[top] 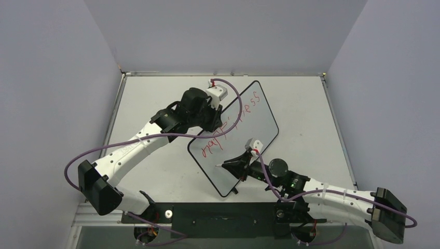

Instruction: Write a sentence on the whiteboard

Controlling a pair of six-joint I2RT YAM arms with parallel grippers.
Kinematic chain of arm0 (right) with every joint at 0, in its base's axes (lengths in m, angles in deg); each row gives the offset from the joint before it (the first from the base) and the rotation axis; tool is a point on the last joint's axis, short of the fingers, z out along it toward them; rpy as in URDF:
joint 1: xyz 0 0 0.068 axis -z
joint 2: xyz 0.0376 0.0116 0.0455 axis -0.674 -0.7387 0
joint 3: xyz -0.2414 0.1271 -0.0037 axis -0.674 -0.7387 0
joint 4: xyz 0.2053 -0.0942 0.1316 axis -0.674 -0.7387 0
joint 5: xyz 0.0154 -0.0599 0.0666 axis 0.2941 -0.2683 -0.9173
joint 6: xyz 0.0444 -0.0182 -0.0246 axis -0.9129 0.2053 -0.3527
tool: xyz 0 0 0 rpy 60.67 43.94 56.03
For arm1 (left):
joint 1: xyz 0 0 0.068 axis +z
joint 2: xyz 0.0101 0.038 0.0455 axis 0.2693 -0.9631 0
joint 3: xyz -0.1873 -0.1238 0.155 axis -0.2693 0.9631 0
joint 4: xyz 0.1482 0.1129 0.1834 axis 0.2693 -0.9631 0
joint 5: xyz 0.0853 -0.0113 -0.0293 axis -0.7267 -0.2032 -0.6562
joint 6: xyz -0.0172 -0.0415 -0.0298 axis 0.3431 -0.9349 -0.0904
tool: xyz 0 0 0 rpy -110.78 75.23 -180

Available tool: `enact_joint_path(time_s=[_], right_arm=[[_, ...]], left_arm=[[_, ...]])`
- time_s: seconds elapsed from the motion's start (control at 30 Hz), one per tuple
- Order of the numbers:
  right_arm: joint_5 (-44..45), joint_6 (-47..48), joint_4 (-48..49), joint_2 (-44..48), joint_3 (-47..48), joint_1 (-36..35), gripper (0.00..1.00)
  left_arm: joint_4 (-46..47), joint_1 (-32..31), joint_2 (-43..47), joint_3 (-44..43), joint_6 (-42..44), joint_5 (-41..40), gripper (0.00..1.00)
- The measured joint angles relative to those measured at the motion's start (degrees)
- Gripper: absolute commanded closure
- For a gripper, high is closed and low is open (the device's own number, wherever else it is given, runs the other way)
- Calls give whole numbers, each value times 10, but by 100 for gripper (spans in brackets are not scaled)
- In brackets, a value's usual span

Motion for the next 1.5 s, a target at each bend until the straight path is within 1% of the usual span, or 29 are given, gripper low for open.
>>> enact_joint_path(time_s=[0.5, 0.83, 1.17, 1.3, 1.5], right_arm=[[7, 5, 47, -61, 7, -16, 100], [9, 4, 49, -67, 5, -23, 100], [12, -17, 55, -63, -28, -32, 100], [25, -30, 52, -62, -34, -42, 100], [68, -49, 33, -61, -34, -79, 100]], left_arm=[[-1, 0, 1, 0, 6, 0, 100], [8, 1, 4, 10, 9, 0, 100], [20, 4, 13, 24, 11, 0, 100], [21, 6, 15, 27, 11, 0, 100], [24, 7, 17, 29, 11, 0, 100]])
